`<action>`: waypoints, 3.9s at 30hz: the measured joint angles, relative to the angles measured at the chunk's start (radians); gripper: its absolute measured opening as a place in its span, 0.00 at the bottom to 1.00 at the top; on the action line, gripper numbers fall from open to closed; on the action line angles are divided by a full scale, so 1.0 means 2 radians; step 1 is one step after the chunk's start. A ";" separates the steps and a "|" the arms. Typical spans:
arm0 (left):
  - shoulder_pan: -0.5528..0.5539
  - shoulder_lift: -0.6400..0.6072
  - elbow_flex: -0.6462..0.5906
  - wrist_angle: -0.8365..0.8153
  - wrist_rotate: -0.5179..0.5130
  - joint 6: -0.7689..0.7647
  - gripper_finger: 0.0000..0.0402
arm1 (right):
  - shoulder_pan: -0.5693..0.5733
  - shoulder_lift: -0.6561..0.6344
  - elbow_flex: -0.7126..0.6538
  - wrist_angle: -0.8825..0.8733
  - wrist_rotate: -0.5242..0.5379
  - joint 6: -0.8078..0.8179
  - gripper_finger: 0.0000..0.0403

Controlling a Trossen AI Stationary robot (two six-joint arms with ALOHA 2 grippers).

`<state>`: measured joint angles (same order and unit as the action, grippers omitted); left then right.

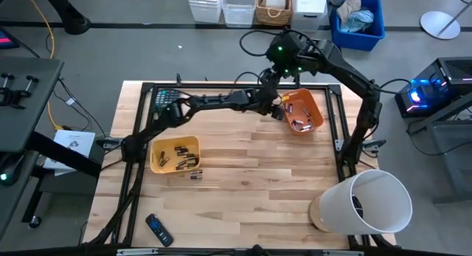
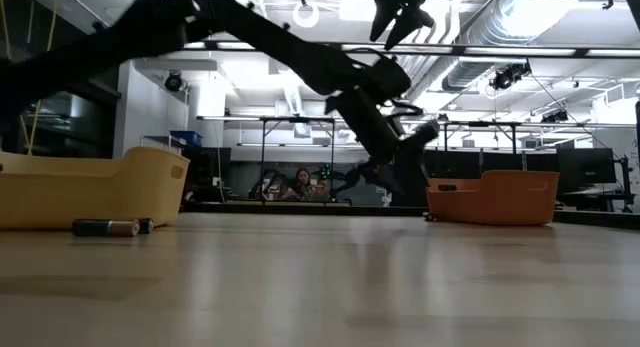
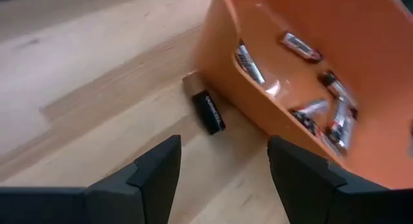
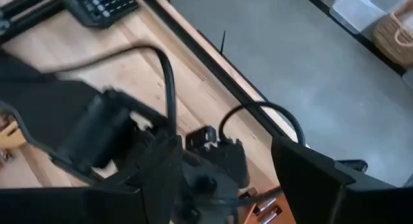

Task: Sort batteries
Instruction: Put the black battery into the yellow bin

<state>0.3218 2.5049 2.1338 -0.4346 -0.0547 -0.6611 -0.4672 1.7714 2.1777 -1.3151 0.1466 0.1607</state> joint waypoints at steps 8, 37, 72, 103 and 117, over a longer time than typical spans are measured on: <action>-0.001 0.074 0.083 -0.030 -0.033 -0.035 0.54 | -0.002 0.000 0.000 0.002 0.004 0.035 0.58; -0.040 -0.027 0.083 -0.127 0.011 0.187 0.49 | -0.041 -0.002 0.000 0.006 0.040 0.060 0.58; -0.026 -0.764 -0.712 0.180 -0.052 0.054 0.49 | -0.055 0.264 0.000 -0.114 -0.080 0.043 0.43; 0.029 -0.764 -0.712 0.167 -0.068 0.042 0.49 | -0.034 0.051 -0.386 0.202 -0.070 0.203 0.43; 0.035 -0.764 -0.712 0.165 -0.052 0.022 0.49 | -0.067 0.088 -0.392 0.168 0.000 0.245 0.43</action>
<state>0.3923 0.9768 0.7101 -0.1044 -0.1581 -0.6167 -0.6006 1.9474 1.3927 -0.9796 0.1464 0.6516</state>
